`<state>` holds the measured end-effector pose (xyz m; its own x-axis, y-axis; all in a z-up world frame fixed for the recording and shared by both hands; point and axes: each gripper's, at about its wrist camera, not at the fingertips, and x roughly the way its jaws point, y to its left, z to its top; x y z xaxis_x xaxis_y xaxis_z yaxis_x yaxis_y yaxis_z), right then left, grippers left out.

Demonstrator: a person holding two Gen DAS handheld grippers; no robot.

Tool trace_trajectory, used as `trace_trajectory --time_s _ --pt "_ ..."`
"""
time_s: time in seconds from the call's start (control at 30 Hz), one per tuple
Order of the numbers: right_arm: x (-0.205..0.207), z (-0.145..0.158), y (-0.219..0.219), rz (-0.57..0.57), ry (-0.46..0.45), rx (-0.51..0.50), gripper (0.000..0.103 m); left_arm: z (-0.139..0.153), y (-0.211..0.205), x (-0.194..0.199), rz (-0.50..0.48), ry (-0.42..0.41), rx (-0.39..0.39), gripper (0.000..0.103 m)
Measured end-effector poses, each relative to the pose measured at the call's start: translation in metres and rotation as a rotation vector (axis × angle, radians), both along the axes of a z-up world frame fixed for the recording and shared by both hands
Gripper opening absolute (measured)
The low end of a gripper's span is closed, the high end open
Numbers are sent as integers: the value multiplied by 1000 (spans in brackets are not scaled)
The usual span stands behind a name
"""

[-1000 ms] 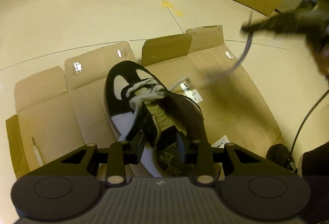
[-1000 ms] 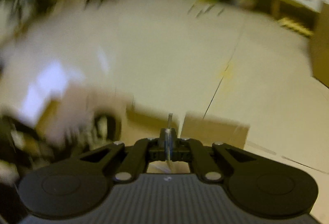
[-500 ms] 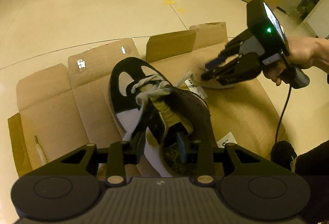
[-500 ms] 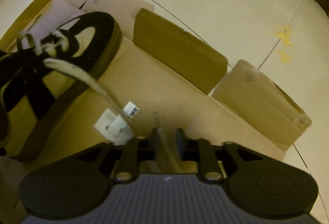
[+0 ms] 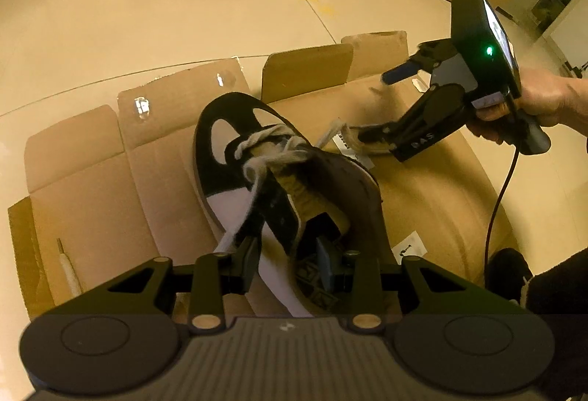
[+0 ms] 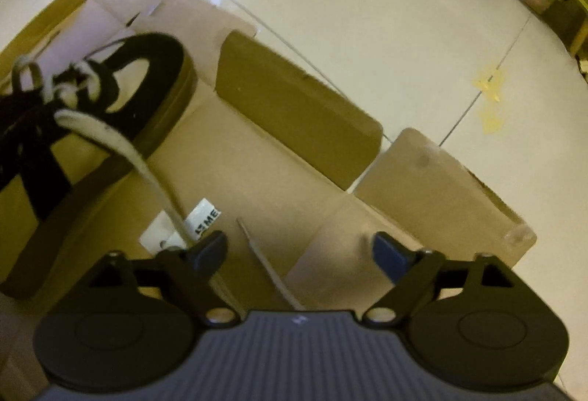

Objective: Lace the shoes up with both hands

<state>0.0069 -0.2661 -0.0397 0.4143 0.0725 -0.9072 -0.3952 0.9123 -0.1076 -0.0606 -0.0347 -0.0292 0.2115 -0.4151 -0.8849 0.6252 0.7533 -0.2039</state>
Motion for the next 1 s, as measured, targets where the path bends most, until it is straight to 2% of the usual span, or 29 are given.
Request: trace_trajectory --time_s 0.1,0.17,0.4,0.67,0.87,1.0 --pt "5 -4 -5 -41 46 41 103 -1 1 0 3 5 0 36" --pt "8 -11 -4 -53 72 33 103 -1 1 -1 4 5 1 36" --pt "9 -9 -3 -70 46 75 103 0 2 0 3 9 2 36" --pt "15 -6 6 -102 36 75 103 -1 1 -2 -2 16 10 38" --pt "20 2 14 -40 23 66 102 -2 0 -3 -7 18 10 39" --pt "18 18 11 -19 -37 130 97 -3 1 -2 -9 21 13 39"
